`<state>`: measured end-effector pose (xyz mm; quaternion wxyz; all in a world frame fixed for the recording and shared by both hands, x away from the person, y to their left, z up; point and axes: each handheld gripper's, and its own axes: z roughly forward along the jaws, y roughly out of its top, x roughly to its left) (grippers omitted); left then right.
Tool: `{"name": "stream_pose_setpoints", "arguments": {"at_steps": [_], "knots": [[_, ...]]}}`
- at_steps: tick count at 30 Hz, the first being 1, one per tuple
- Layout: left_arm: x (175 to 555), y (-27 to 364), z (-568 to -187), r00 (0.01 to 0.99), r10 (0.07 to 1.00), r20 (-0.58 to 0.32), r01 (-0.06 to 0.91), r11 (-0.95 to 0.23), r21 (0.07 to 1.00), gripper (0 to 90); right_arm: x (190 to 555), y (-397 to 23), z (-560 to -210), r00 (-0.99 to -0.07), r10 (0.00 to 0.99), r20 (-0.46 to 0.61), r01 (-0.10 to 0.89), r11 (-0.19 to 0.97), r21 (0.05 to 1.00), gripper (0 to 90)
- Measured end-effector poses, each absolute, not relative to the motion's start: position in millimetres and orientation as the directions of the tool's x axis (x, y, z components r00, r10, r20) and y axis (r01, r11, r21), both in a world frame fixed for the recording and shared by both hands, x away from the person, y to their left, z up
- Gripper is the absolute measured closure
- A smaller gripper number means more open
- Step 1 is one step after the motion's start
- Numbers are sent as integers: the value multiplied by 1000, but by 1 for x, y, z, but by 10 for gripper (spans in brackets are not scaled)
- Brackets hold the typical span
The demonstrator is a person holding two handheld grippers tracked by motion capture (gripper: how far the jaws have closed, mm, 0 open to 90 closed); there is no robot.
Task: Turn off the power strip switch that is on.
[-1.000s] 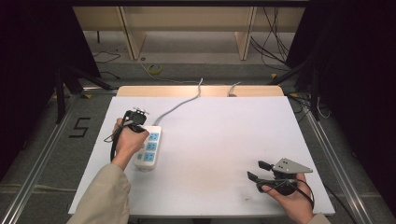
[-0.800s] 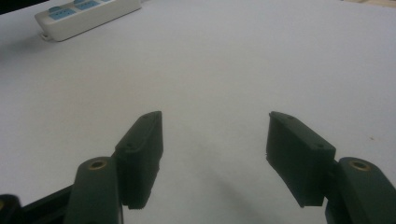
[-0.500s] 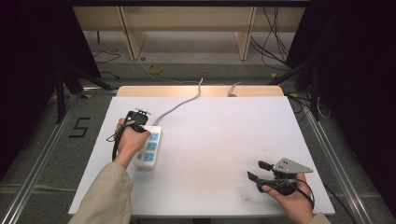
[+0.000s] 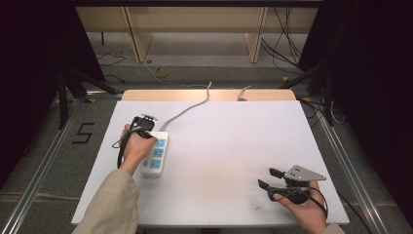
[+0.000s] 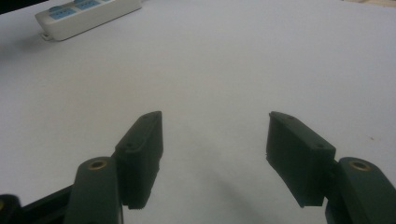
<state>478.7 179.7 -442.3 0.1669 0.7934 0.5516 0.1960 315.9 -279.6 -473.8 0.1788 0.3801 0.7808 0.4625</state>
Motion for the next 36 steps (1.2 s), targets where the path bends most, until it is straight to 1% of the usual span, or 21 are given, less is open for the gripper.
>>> {"name": "stream_pose_setpoints", "arguments": {"at_steps": [6, 8, 13, 18, 25, 36], "knots": [[479, 179, -443, 313, 943, 113, 813, -327, 482, 896, 316, -280, -474, -647, 759, 72, 429, 284, 858, 374], [480, 178, -443, 313, 941, 127, 811, -335, 480, 896, 316, -280, -474, -647, 759, 72, 428, 284, 858, 374], [480, 179, -443, 309, 944, 119, 812, -327, 483, 896, 316, -280, -474, -648, 758, 73, 428, 284, 858, 374], [479, 174, -444, 325, 931, 167, 801, -364, 476, 897, 316, -279, -474, -648, 758, 72, 429, 285, 857, 374], [480, 176, -444, 312, 939, 141, 807, -341, 483, 897, 316, -279, -474, -651, 756, 69, 425, 287, 858, 374], [480, 177, -444, 315, 940, 131, 808, -338, 482, 898, 316, -279, -474, -652, 755, 68, 424, 288, 859, 374]]}}
